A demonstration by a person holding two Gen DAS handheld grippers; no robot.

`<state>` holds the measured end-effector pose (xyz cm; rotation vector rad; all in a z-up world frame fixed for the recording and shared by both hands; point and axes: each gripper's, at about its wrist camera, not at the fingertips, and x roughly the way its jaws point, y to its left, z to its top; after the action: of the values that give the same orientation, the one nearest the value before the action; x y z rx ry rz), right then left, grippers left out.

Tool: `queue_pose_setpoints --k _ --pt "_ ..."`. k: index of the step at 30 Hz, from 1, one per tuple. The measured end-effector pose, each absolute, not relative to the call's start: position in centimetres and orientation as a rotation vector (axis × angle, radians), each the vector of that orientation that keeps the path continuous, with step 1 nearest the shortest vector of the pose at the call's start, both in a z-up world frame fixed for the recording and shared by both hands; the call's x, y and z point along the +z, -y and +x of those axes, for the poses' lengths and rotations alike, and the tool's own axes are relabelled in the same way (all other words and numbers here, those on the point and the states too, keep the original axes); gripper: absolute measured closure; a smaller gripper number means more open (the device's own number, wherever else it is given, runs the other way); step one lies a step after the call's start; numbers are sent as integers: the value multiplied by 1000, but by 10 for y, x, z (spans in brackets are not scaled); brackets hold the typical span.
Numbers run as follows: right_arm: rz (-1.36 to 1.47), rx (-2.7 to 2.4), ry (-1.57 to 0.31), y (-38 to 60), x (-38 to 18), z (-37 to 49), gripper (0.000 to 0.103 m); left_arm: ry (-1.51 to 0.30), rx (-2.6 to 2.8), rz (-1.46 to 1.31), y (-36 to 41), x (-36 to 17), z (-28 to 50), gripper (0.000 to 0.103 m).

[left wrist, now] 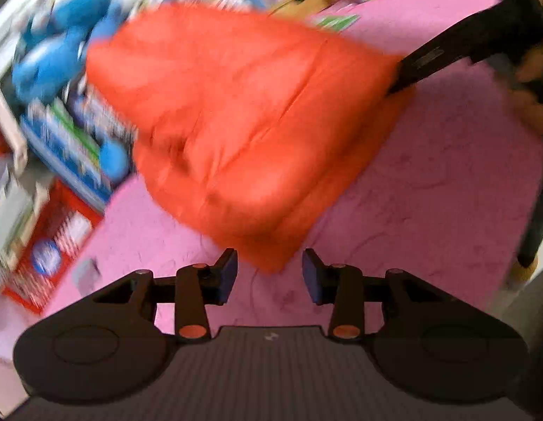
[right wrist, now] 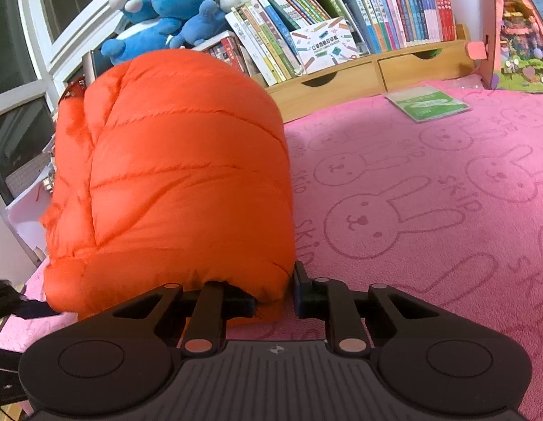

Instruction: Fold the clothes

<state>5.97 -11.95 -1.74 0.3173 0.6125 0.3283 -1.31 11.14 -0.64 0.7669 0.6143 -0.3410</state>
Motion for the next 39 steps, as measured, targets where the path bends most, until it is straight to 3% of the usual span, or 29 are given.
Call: queue_pose_setpoints --k 3,5,6,20,27,39 --pt "318 332 -610 120 -17 59 85 -518 -390 849 -90 11 -34 57" --pt "323 334 -609 120 -17 59 85 -454 -430 902 -75 17 -42 43" --pt "326 336 -609 121 -17 59 85 -429 -452 925 -67 17 -42 42" --pt "350 339 -617 124 -18 61 85 -309 -540 1106 -4 -43 30 48" --pt "366 337 -625 127 -18 63 85 -437 -541 1045 -18 -48 37 52" --pt "336 341 -623 123 -17 62 81 -640 -479 662 -92 -33 35 52"
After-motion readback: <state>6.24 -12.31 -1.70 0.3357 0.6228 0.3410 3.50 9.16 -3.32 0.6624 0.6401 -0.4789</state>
